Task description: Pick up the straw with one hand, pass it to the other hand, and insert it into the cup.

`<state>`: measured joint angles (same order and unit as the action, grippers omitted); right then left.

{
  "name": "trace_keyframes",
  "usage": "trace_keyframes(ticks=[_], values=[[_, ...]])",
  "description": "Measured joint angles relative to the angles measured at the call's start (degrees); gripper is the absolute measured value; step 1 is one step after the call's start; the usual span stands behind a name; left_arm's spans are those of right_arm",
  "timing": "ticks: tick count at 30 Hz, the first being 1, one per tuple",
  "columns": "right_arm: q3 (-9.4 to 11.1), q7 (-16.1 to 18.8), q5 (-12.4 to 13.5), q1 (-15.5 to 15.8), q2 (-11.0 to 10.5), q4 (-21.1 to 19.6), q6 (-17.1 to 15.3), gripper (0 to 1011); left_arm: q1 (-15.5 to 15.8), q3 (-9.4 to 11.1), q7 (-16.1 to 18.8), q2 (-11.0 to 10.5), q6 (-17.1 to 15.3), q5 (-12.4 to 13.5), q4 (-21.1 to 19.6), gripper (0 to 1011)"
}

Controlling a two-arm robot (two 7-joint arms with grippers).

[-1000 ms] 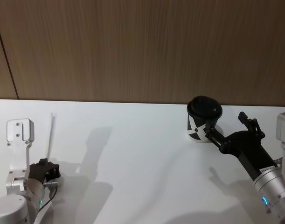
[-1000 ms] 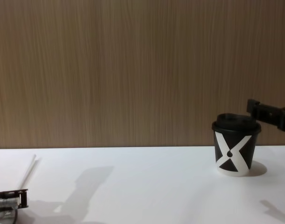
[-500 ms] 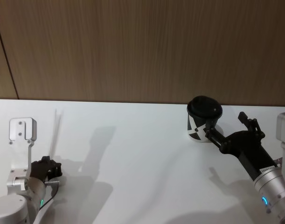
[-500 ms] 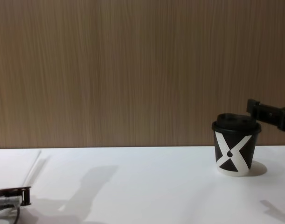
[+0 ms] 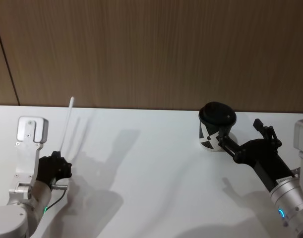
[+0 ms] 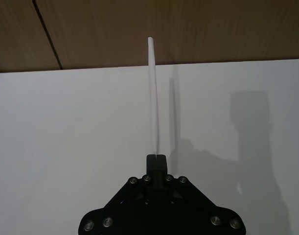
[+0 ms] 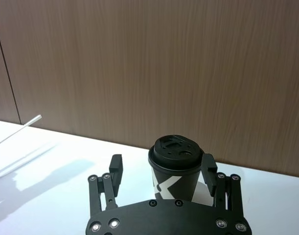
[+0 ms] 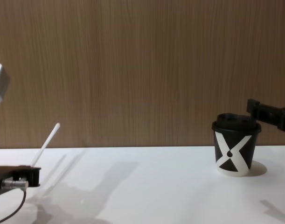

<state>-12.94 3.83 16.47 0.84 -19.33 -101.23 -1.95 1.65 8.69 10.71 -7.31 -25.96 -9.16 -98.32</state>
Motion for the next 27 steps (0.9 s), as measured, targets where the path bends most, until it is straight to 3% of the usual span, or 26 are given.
trace_keyframes(ticks=[11,27], values=[[0.0,0.0,0.0,0.0,0.0,0.0,0.0,1001,-0.36,1.96,-4.4,-3.97,4.59,2.28,-2.05,0],[0.0,0.0,0.0,0.0,0.0,0.0,0.0,1001,1.61,4.88,-12.33,-9.1,17.4,5.38,-2.34,0]])
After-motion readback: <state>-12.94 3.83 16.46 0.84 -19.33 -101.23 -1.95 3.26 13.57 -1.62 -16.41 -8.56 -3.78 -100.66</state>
